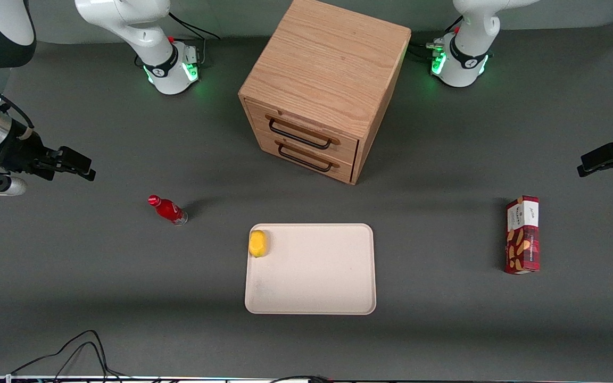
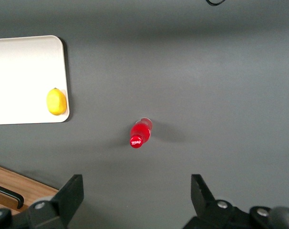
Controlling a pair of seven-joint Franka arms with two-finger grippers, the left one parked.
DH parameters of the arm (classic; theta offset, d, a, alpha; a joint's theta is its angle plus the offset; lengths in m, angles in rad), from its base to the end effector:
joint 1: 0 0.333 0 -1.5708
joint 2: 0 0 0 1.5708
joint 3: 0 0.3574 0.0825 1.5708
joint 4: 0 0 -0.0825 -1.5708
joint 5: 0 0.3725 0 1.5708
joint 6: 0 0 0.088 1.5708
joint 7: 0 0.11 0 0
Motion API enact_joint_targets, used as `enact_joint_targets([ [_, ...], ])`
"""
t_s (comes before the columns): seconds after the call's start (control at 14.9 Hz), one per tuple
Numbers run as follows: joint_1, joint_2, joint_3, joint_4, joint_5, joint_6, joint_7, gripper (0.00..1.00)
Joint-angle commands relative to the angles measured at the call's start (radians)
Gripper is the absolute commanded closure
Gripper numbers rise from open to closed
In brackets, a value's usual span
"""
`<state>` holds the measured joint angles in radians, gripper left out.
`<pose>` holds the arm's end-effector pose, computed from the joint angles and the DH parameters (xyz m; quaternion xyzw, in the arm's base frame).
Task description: Open upper drawer
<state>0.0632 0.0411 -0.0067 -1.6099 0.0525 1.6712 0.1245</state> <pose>0.5640 0.0373 0.6310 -0.9989 0.0363 -0.0077 0.0268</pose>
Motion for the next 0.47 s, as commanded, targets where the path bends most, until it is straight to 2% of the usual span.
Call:
enact_joint_targets([
  [0.0,-0.006,-0.014,0.005,-0.005,0.001,-0.001,-0.025,0.00],
  [0.2,0.010,-0.010,0.008,0.010,0.000,0.004,-0.029,0.00],
  [0.4,0.043,0.037,0.046,0.068,0.000,0.008,-0.032,0.00],
])
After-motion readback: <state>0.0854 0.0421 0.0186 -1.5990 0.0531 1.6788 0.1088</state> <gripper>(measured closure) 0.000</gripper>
